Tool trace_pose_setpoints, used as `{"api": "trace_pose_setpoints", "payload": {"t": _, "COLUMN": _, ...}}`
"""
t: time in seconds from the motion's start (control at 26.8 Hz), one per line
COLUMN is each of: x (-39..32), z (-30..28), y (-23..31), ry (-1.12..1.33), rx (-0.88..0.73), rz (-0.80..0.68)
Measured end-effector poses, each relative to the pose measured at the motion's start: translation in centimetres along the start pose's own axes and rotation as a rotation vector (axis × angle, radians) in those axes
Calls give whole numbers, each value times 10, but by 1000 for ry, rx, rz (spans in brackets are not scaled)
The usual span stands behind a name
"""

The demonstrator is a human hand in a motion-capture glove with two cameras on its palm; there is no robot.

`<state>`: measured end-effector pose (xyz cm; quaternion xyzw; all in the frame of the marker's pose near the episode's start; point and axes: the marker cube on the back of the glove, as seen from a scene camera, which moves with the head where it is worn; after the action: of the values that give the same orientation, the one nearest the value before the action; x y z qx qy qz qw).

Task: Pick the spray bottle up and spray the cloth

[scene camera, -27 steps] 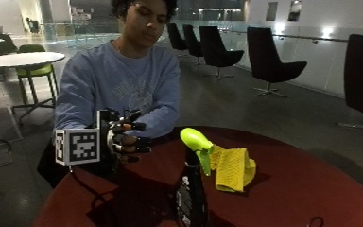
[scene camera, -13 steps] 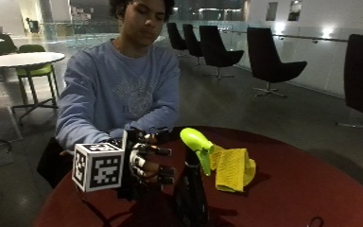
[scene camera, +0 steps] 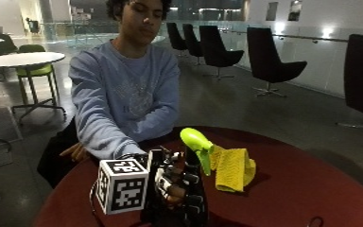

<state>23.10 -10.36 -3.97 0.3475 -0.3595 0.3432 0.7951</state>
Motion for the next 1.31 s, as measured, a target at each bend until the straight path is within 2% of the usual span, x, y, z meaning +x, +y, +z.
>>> {"api": "trace_pose_setpoints", "payload": {"t": 0.45, "x": -7, "z": 20, "y": -10, "ry": 111, "rx": 171, "rz": -34}}
{"api": "trace_pose_setpoints", "payload": {"t": 0.6, "x": -14, "z": 18, "y": -11, "ry": 140, "rx": 152, "rz": -94}}
{"api": "trace_pose_setpoints", "payload": {"t": 0.78, "x": -33, "z": 23, "y": 3, "ry": 199, "rx": -106, "rz": -143}}
{"api": "trace_pose_setpoints", "payload": {"t": 0.97, "x": -56, "z": 40, "y": 34, "ry": 290, "rx": -481, "rz": -77}}
{"api": "trace_pose_setpoints", "payload": {"t": 1.08, "x": -65, "z": 52, "y": 50, "ry": 346, "rx": -654, "rz": -24}}
{"api": "trace_pose_setpoints", "payload": {"t": 1.31, "x": -79, "z": 80, "y": 67, "ry": 343, "rx": -851, "rz": 96}}
